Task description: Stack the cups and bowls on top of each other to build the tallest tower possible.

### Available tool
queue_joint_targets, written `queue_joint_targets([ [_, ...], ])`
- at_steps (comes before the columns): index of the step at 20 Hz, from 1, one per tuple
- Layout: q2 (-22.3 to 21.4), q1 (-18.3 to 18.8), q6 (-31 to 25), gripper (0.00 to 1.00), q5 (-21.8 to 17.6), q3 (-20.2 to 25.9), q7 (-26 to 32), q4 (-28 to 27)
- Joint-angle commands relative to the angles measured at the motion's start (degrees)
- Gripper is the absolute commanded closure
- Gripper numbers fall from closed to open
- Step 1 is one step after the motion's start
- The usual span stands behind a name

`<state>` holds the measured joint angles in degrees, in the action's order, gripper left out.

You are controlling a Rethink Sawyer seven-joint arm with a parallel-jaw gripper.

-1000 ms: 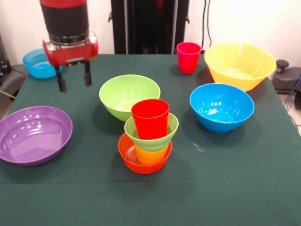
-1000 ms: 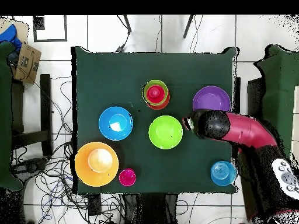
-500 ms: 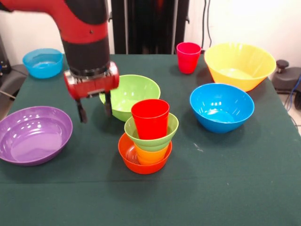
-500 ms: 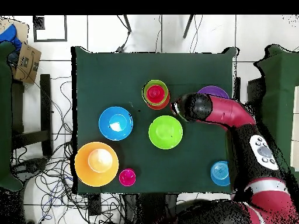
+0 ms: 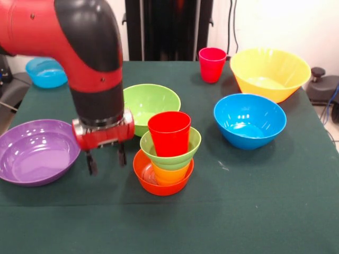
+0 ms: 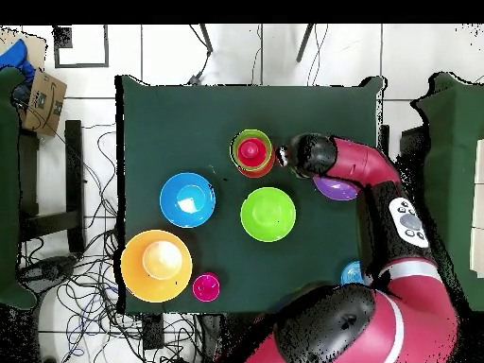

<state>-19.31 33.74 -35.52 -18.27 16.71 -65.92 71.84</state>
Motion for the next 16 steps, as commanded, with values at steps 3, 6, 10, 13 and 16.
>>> queue_joint_targets([
  [3, 10.43, -2.99, -3.75, 0.0, -2.41, -2.92, -4.48, -15.22],
  [6, 11.72, -3.47, -4.07, 0.0, -2.55, -3.52, -3.89, -16.73],
  [10, 12.76, -3.47, -6.13, 0.0, -1.09, -2.64, -2.73, -17.4],
  [13, 13.47, -3.57, -7.04, 0.0, -0.6, -2.11, -2.08, -18.29],
  [16, 13.56, -3.48, -7.15, 0.0, 0.19, -1.6, -2.86, -18.48],
])
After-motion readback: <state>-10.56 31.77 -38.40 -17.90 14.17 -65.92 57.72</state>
